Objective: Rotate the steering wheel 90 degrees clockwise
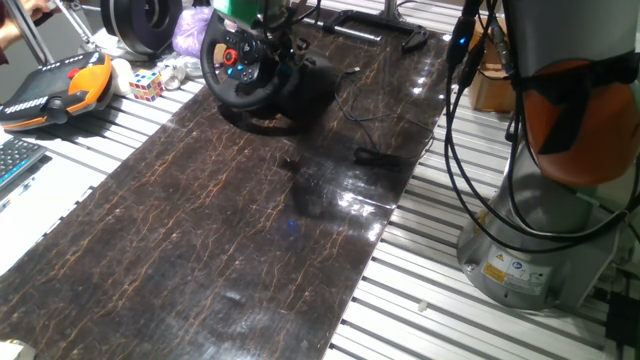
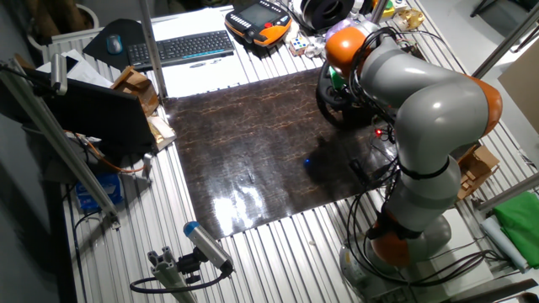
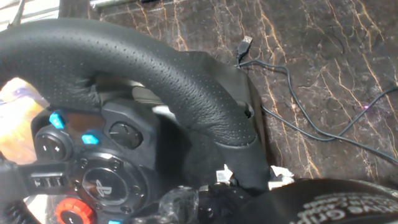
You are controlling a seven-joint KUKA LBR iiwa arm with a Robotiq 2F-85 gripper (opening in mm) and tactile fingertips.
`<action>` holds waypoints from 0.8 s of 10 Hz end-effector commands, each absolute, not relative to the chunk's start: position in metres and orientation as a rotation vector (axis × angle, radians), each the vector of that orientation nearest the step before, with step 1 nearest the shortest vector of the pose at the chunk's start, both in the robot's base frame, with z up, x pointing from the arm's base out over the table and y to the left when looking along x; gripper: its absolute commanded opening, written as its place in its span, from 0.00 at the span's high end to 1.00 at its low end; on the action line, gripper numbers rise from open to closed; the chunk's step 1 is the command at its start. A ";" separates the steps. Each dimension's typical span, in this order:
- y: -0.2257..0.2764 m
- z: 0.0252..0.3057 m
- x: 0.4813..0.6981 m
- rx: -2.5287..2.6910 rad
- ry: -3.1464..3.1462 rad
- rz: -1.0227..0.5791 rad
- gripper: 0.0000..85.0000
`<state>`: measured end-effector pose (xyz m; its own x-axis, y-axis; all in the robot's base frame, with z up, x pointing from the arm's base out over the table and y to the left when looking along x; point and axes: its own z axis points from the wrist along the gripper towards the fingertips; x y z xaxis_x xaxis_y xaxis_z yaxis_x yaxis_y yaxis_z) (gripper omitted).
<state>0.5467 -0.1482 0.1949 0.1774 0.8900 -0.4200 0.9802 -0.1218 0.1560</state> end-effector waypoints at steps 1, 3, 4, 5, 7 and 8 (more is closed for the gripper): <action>-0.148 0.194 0.546 2.067 1.768 -0.317 0.99; -0.148 0.188 0.543 2.060 1.770 -0.304 0.99; -0.147 0.185 0.543 2.064 1.763 -0.296 0.99; -0.148 0.184 0.542 2.069 1.758 -0.288 0.99; -0.148 0.182 0.542 2.075 1.747 -0.285 0.99; -0.147 0.183 0.543 2.078 1.742 -0.284 0.99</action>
